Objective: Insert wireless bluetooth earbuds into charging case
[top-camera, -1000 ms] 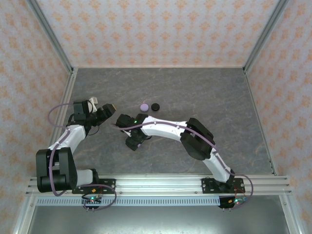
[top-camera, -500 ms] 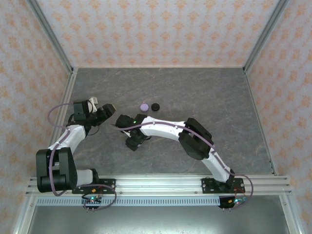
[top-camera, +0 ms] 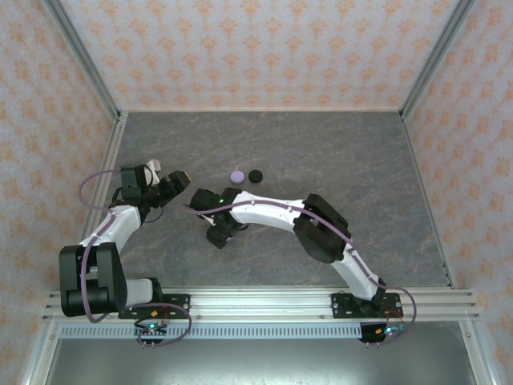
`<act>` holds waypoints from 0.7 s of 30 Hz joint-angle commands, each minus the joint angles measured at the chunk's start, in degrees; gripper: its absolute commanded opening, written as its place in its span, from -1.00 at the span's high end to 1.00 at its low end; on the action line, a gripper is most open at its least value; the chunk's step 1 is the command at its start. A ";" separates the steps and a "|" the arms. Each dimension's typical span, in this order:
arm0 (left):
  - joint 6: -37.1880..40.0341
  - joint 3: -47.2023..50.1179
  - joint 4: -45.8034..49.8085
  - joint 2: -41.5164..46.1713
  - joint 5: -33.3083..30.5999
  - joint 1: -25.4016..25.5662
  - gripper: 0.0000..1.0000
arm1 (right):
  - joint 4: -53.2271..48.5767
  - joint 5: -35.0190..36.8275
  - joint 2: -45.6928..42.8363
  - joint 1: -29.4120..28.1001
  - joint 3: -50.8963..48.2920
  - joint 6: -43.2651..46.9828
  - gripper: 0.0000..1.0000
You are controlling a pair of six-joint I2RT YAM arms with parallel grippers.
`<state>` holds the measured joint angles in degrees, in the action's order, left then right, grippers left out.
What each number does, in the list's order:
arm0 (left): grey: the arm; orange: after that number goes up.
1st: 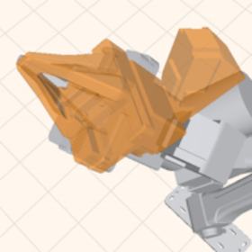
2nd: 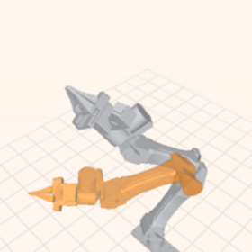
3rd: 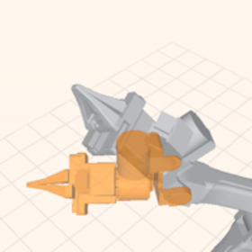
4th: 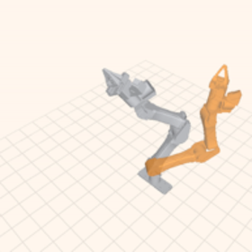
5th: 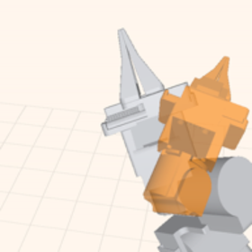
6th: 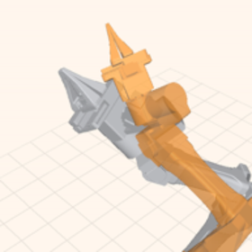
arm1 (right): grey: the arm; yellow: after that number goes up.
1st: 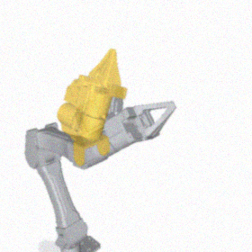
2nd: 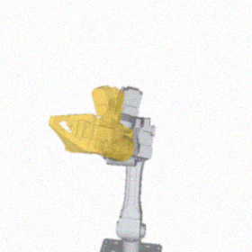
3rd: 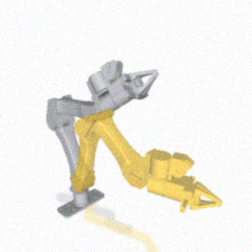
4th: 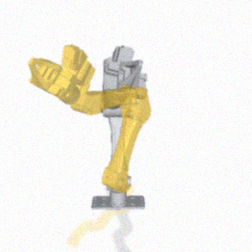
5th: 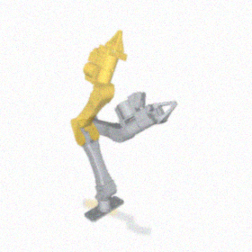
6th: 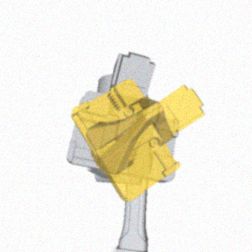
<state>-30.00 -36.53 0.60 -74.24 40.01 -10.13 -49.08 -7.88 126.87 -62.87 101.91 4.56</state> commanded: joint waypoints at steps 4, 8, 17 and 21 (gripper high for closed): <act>-0.18 0.11 -1.56 0.36 0.46 -0.33 -0.55 | -1.01 -1.38 1.27 -0.23 1.47 -0.99 -0.35; -0.18 -0.01 -1.57 0.26 0.60 -0.32 -0.55 | -0.17 -2.48 1.57 -0.25 1.59 -0.82 -0.35; -0.08 -0.03 -1.45 0.41 0.33 -0.25 -0.55 | 0.70 -3.55 2.48 -0.32 2.99 0.40 -0.35; -0.11 0.02 -1.36 0.41 0.25 -0.33 -0.55 | 1.73 -4.25 2.90 -0.31 3.81 0.87 -0.35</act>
<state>-30.00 -36.53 0.62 -74.24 40.03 -10.13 -47.99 -11.68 128.88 -62.87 103.42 4.62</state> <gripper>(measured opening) 0.775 0.674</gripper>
